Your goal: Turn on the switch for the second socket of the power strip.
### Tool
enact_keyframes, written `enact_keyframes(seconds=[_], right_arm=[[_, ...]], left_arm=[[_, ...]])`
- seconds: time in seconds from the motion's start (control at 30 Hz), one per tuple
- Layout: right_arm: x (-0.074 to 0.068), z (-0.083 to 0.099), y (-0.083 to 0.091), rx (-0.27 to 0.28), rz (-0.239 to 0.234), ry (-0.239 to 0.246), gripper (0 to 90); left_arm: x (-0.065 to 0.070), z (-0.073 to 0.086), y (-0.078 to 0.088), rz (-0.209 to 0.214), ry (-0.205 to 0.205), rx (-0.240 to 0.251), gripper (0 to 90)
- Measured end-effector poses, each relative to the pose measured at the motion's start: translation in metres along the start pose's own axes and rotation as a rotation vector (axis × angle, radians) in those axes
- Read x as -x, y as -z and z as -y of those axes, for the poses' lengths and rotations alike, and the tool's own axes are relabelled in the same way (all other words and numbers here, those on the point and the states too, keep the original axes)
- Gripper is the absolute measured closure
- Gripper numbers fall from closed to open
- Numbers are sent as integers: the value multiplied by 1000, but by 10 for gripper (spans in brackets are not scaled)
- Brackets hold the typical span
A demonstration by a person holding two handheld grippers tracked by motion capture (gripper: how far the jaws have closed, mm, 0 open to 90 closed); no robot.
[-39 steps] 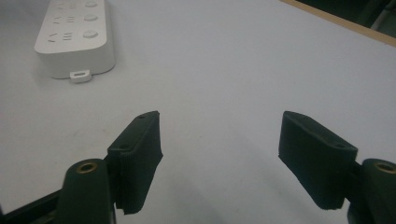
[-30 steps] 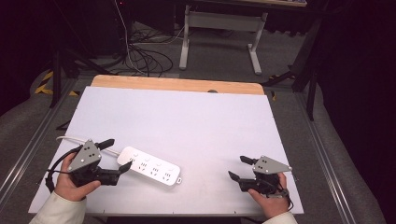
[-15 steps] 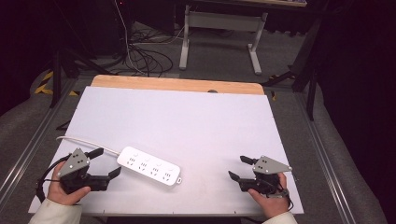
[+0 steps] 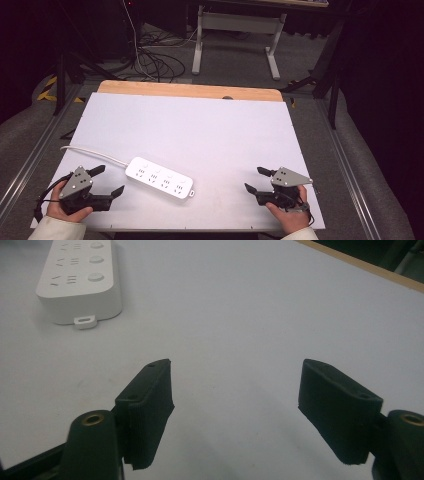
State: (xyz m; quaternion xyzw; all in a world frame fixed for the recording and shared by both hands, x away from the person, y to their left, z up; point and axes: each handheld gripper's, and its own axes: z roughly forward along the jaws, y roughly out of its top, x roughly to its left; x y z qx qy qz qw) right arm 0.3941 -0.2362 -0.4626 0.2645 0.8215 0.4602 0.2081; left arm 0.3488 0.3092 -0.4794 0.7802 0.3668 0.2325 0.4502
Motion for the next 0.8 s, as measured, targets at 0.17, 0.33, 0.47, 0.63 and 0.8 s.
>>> enact_keyframes(seconds=[0.17, 0.33, 0.47, 0.63, 0.8], right_arm=[[0, 0, -1, -4, -2, -2, 301], [0, 0, -1, -3, -1, 2, 301], [0, 0, -1, -4, -1, 2, 301], [1, 0, -1, -1, -3, -3, 301], [0, 0, -1, -3, -2, -3, 301]], left_arm=[[1, -5, -1, 4, 18, 29, 98], [2, -6, -3, -40, 20, 20, 82], [1, -6, -2, -55, 1, 23, 79], [2, -6, 0, -57, -21, 22, 81], [6, -7, -2, -53, -45, 13, 79]])
